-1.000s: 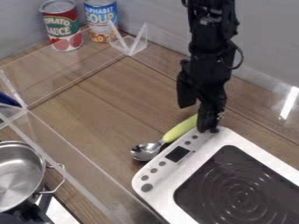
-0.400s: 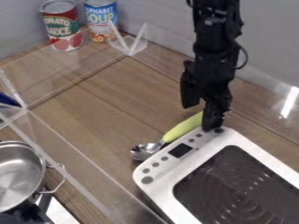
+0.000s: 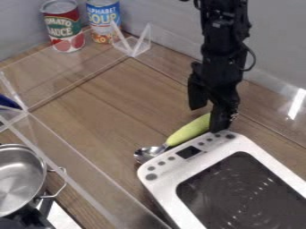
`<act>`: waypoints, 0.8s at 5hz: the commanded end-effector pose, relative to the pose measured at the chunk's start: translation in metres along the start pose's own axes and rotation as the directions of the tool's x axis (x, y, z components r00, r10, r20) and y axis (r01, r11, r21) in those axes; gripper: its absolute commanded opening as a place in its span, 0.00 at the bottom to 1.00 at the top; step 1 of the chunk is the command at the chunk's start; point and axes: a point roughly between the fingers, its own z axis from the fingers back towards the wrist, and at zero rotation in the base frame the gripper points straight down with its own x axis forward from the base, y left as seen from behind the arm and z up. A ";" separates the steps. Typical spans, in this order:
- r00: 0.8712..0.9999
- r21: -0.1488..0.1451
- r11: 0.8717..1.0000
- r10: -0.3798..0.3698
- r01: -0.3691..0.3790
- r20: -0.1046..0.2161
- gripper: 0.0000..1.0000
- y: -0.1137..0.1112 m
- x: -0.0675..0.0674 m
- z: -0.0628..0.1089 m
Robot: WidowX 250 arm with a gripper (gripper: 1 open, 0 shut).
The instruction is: Remove green spoon from the white and black stove top and place it on the table
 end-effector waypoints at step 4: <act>0.993 -0.023 0.992 -0.121 0.121 0.016 1.00 -0.007 0.013 0.017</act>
